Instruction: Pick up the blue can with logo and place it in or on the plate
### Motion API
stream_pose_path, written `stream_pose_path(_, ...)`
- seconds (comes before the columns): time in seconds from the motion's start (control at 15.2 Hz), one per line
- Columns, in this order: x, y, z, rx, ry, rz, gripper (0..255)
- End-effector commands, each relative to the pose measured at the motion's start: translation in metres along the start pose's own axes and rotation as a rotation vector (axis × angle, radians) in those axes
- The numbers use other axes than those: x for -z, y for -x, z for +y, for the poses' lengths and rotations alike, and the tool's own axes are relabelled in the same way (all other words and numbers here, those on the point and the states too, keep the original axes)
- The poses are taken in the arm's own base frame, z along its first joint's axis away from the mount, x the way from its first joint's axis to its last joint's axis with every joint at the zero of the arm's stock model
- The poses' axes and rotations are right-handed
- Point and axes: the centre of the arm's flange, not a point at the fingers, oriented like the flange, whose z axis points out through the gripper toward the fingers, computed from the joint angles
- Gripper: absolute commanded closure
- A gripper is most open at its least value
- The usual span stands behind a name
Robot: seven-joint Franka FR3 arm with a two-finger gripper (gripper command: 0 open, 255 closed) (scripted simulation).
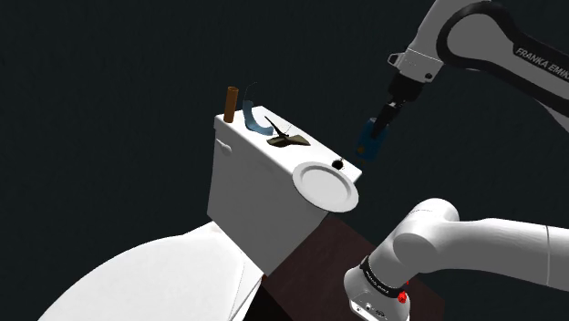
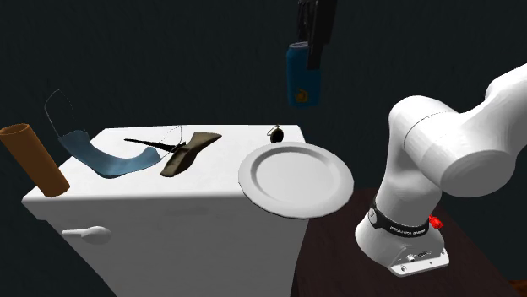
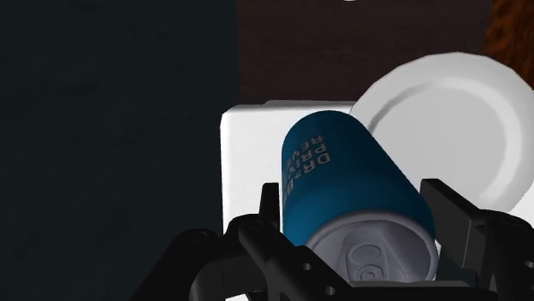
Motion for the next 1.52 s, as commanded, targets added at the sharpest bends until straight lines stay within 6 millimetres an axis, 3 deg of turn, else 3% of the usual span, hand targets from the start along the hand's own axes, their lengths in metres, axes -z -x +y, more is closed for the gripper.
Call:
stream_pose_path(0.0,0.006,-0.004,-0.023,0.000,-0.001,0.000,255)
stream_pose_path(0.53,0.027,-0.024,-0.124,0.000,-0.001,0.000,255)
stream_pose_path(1.45,-0.047,-0.024,-0.124,0.000,-0.001,0.000,255)
